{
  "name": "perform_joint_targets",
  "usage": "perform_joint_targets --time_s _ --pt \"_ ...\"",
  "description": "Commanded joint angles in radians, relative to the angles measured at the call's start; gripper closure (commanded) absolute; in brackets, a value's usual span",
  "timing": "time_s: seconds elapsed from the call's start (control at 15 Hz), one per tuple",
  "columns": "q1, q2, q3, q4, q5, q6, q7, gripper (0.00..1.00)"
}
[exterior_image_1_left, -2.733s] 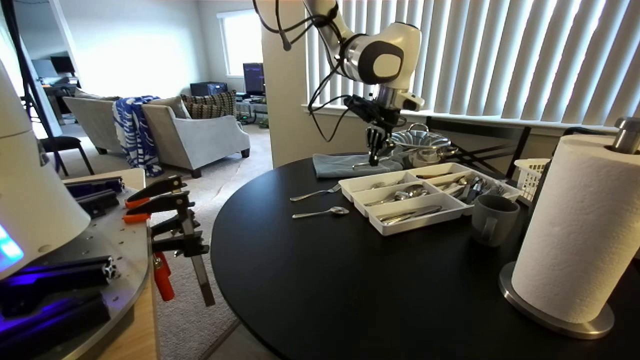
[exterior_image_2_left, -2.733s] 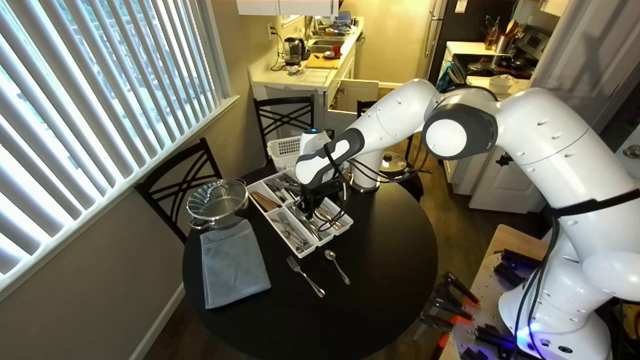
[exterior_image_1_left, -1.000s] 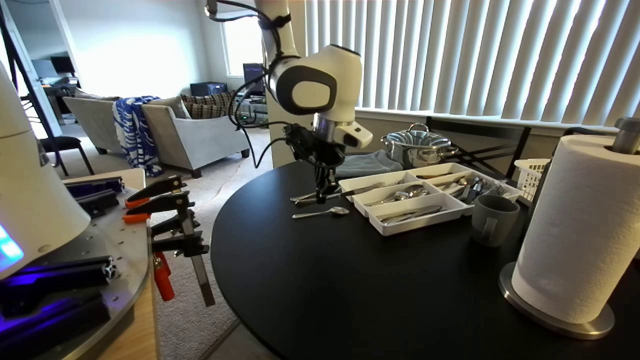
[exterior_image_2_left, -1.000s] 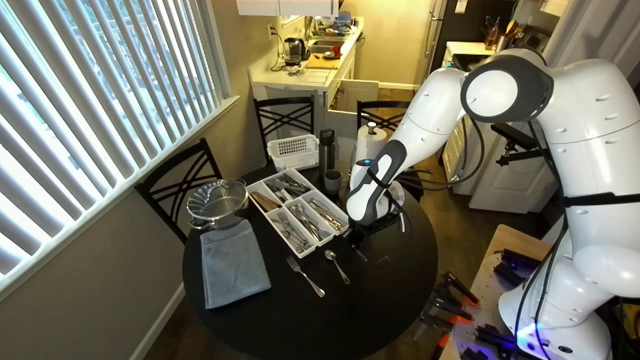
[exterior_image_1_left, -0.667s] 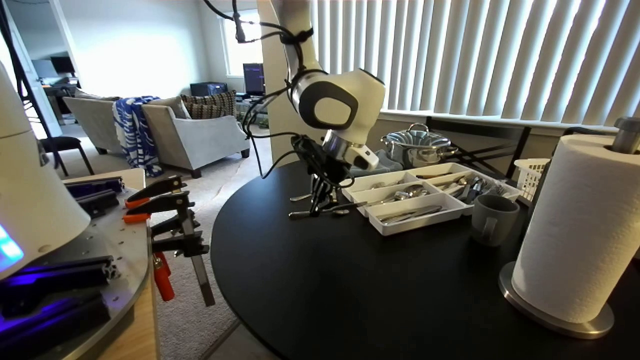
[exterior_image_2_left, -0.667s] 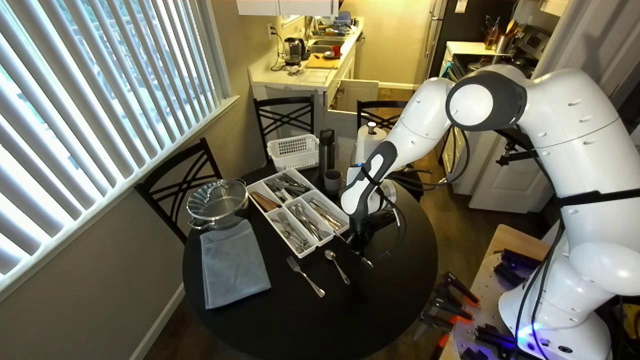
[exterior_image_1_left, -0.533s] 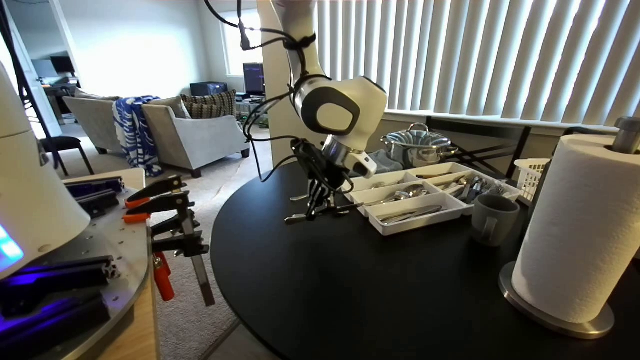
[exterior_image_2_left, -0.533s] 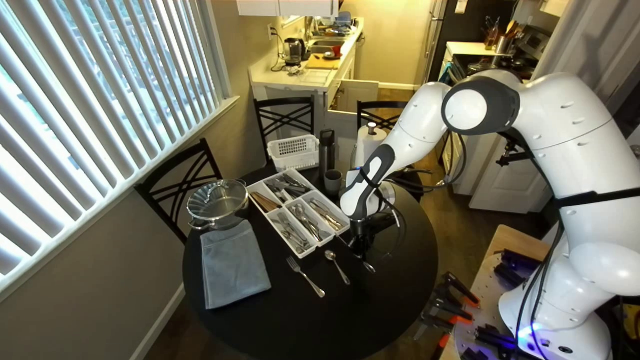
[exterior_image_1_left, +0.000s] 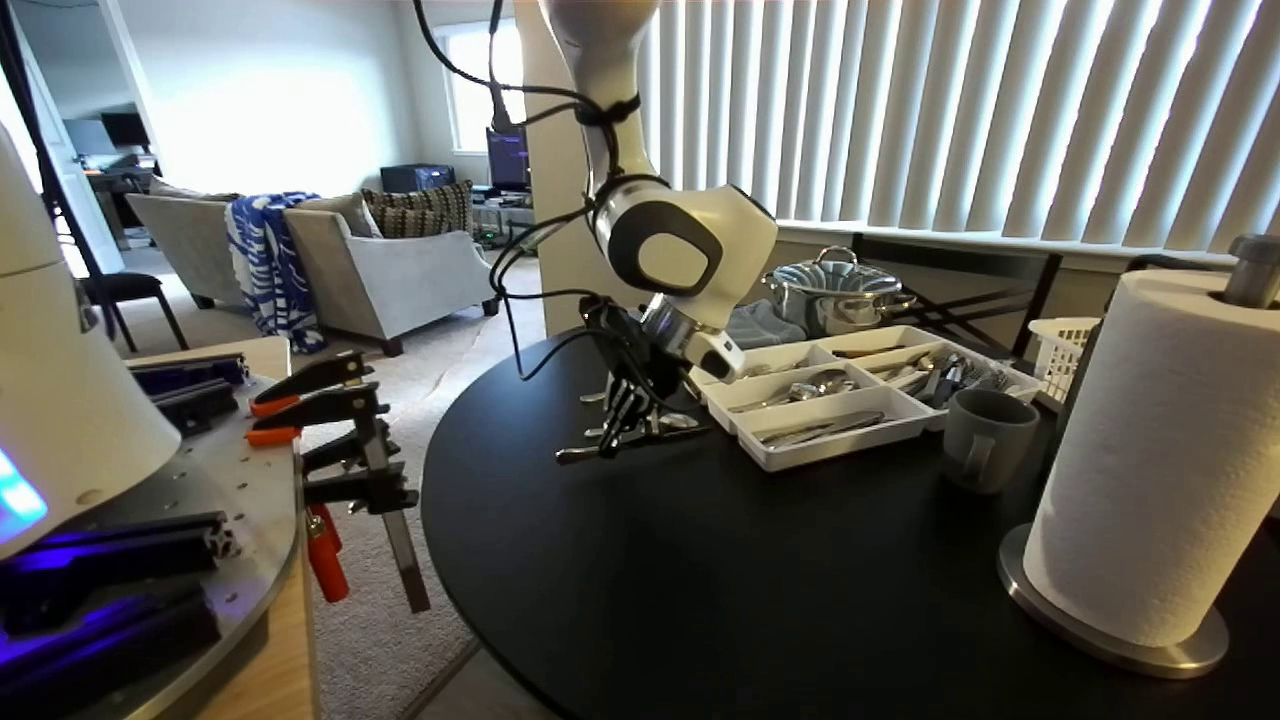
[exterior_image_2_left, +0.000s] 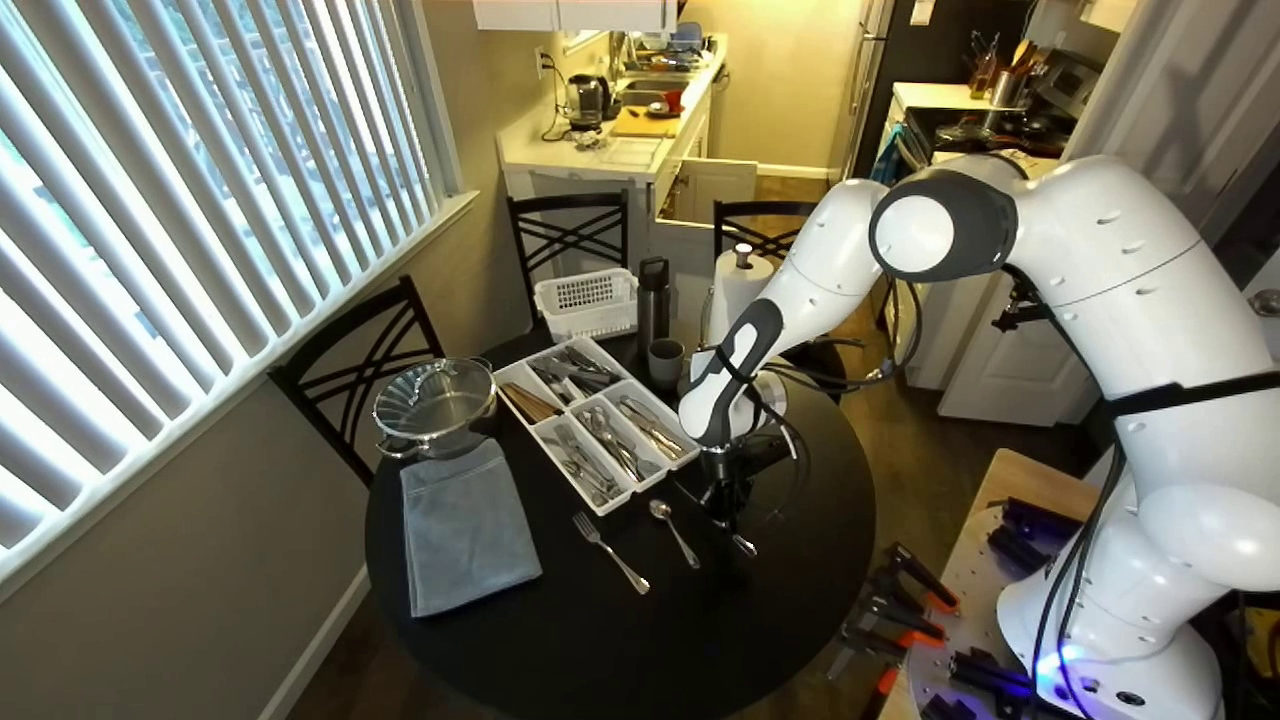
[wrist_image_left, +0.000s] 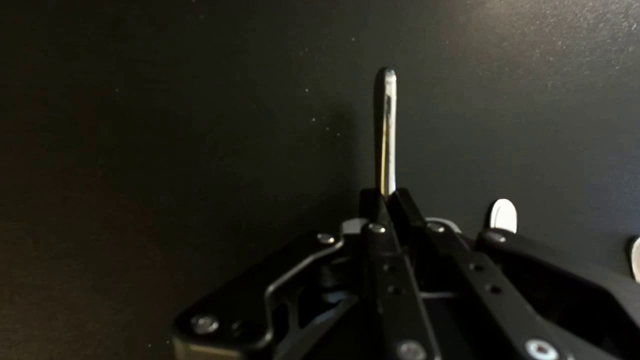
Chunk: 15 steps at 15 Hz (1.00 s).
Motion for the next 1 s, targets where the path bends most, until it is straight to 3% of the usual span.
perform_joint_targets --time_s 0.0,0.67,0.93 --pt "-0.003 0.001 -0.009 0.024 0.005 -0.047 -0.028 0.66" --pt "-0.002 -0.119 -0.023 -0.045 0.008 -0.001 -0.036 0.03" --pt "0.002 -0.182 -0.029 -0.08 0.006 0.009 -0.04 0.0"
